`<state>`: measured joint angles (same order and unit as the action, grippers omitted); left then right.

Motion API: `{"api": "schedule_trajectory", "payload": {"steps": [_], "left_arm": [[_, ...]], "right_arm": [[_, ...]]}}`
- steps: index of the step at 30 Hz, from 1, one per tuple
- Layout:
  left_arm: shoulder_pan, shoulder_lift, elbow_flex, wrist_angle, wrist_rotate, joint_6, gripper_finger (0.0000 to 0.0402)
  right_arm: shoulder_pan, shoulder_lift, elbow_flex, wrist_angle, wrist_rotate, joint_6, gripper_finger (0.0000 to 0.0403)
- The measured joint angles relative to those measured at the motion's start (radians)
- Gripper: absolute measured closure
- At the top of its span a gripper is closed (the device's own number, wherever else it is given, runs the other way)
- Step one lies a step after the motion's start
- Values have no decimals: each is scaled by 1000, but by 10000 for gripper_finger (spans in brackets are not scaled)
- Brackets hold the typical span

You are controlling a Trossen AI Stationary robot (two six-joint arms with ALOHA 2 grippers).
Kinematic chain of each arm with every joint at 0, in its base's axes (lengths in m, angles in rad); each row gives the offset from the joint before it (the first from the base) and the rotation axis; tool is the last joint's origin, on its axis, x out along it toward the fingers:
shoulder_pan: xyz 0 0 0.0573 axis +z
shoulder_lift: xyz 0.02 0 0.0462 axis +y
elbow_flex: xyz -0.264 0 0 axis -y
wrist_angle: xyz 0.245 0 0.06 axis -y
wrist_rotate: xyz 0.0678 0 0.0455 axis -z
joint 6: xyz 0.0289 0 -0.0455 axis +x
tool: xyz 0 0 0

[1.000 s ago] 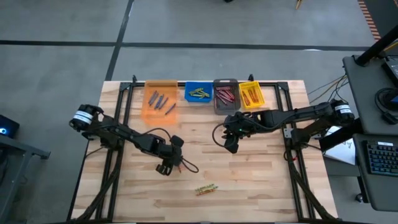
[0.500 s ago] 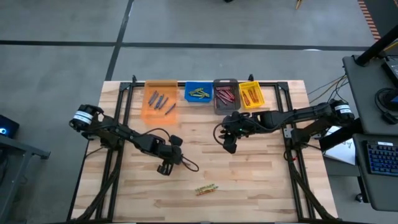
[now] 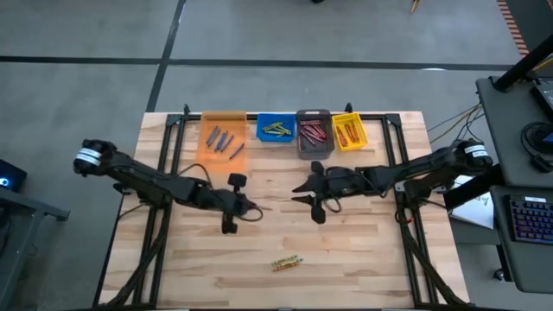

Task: Sort crayons
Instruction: Put the red crayon into the black bin

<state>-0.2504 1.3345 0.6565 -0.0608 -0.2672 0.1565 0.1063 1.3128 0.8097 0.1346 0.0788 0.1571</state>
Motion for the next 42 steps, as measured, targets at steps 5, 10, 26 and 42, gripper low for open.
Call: {"api": "schedule_trajectory", "payload": {"steps": [5,10,26,42], "left_arm": [[0,-107,-48,152,-112,53,401],[0,-137,-63,408,-138,62,401],[6,202,-98,1266,-136,124,401],[8,259,-106,1350,-184,127,402]], "right_arm": [[5,0,-133,379,1,-105,298],[5,0,-198,605,3,-180,298],[5,44,-114,711,-8,-311,268],[5,142,14,708,-4,-341,271]]}}
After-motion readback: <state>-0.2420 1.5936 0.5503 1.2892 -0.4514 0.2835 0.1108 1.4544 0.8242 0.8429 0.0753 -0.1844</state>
